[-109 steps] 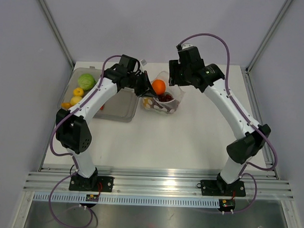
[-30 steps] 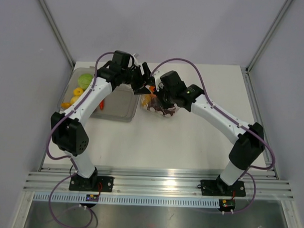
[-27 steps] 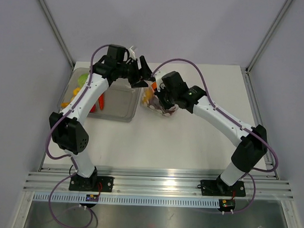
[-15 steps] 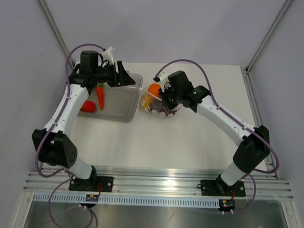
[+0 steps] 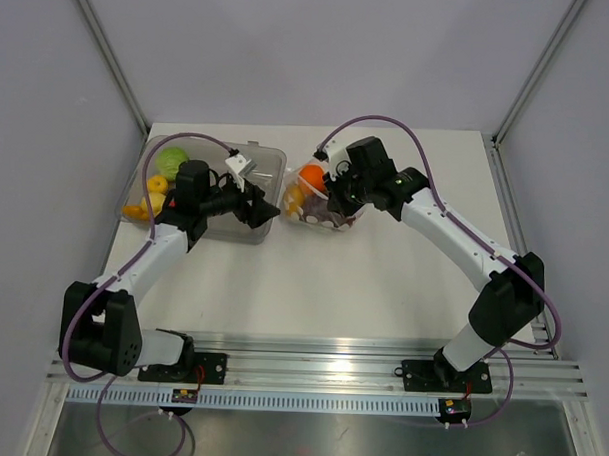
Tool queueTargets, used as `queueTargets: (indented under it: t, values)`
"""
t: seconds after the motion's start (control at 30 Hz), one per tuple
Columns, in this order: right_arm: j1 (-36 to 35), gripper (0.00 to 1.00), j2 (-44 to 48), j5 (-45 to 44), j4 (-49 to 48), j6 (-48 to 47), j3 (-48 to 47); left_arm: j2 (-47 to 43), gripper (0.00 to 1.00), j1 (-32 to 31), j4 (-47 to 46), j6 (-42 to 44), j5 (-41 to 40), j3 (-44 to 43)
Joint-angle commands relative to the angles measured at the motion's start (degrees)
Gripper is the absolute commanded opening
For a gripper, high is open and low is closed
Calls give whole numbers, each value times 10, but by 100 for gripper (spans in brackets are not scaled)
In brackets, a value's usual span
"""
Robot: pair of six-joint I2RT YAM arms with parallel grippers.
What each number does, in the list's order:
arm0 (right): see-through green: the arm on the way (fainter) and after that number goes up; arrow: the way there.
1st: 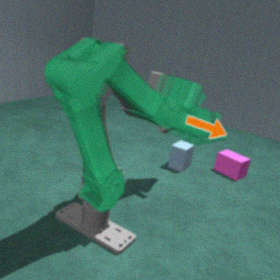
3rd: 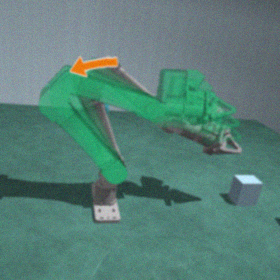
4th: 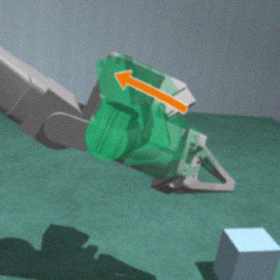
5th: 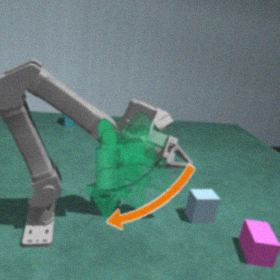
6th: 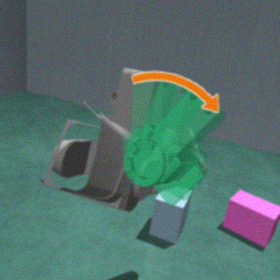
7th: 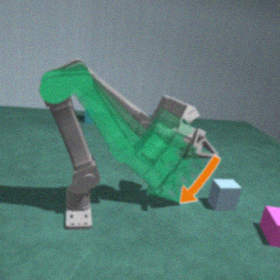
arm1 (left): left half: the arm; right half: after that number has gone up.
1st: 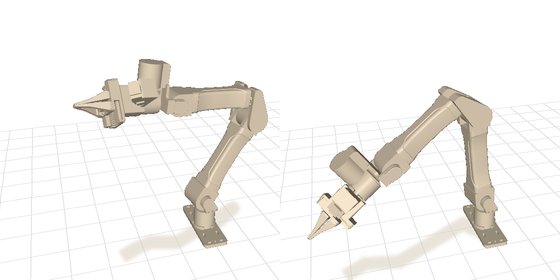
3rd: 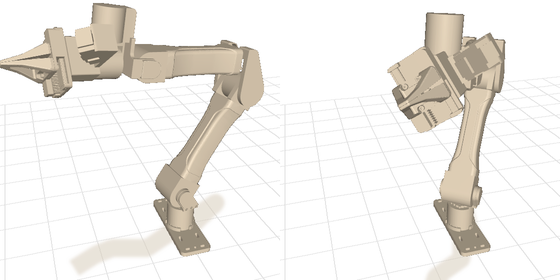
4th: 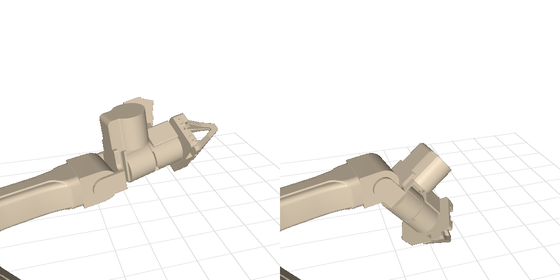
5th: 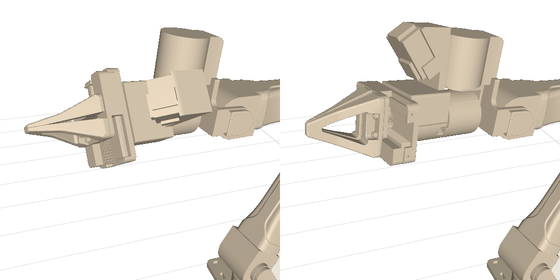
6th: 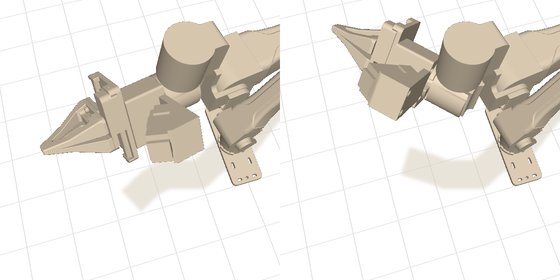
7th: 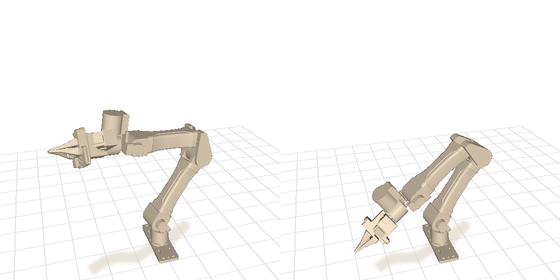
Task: Place the food in the zip-top bag and seal the zipper
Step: Zip the zipper food storage bag at the center of the board.
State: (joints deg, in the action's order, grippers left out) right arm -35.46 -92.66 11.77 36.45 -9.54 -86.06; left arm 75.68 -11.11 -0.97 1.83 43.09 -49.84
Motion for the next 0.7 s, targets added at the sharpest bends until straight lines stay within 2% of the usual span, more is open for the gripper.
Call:
queueTargets:
  t: [0.0, 0.1, 0.2, 0.27, 0.5, 0.67]
  values:
    - [3, 0, 10, 28, -1, -10, -23, -13, 75, -20, -119, 134, -14, -24]
    - [3, 0, 6, 35, 6, -10, -31, 7, 73, -21, -140, 149, -3, -38]
    - [3, 0, 6, 39, 5, -8, -31, 43, 64, -21, -150, 156, 21, -63]
    - [3, 0, 6, 42, 9, -11, -31, 56, 63, -21, -156, 156, 29, -68]
    - [4, 0, 11, 46, 13, -12, -29, 101, 70, -22, -156, 156, 52, -113]
    - [3, 0, 5, 51, 16, -11, -33, 117, 72, -28, -162, 141, 82, -131]
